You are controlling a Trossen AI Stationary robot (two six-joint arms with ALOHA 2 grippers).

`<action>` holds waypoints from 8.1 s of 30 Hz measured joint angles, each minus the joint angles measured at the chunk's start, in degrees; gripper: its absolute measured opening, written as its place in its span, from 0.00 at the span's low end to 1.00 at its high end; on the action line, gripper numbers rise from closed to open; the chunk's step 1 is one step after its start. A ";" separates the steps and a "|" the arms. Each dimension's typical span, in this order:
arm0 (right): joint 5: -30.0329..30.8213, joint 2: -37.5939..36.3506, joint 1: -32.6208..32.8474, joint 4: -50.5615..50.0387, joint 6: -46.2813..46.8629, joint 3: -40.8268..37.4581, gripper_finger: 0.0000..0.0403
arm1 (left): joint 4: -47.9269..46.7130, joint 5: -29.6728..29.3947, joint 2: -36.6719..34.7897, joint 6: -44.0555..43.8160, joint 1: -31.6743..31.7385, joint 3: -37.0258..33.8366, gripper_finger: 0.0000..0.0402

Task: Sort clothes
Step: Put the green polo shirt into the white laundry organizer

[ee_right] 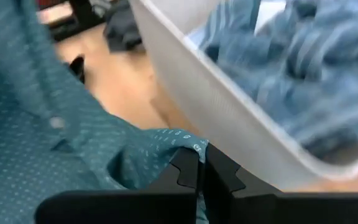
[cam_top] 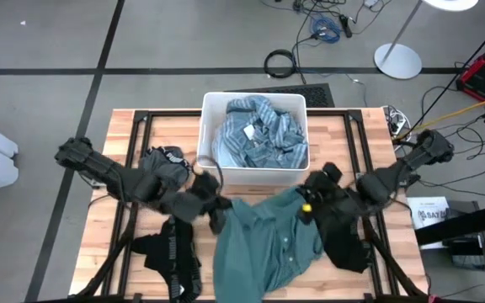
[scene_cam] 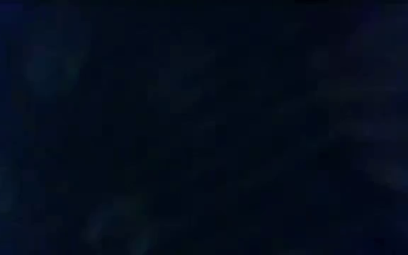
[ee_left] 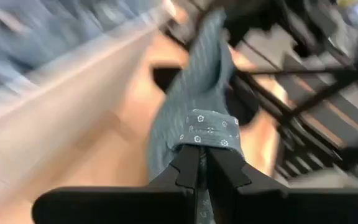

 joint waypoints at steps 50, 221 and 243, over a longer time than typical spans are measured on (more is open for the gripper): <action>-57.47 5.99 -1.70 4.39 -10.71 -0.10 0.15 | 5.56 43.74 15.37 4.29 -0.33 0.00 0.19; -32.00 20.02 -1.31 15.68 29.49 -2.42 0.68 | 7.82 41.59 -9.05 26.96 5.65 0.02 0.46; -37.09 42.15 -5.70 19.55 23.02 0.05 0.61 | 6.79 39.35 -9.02 27.29 6.11 0.02 0.46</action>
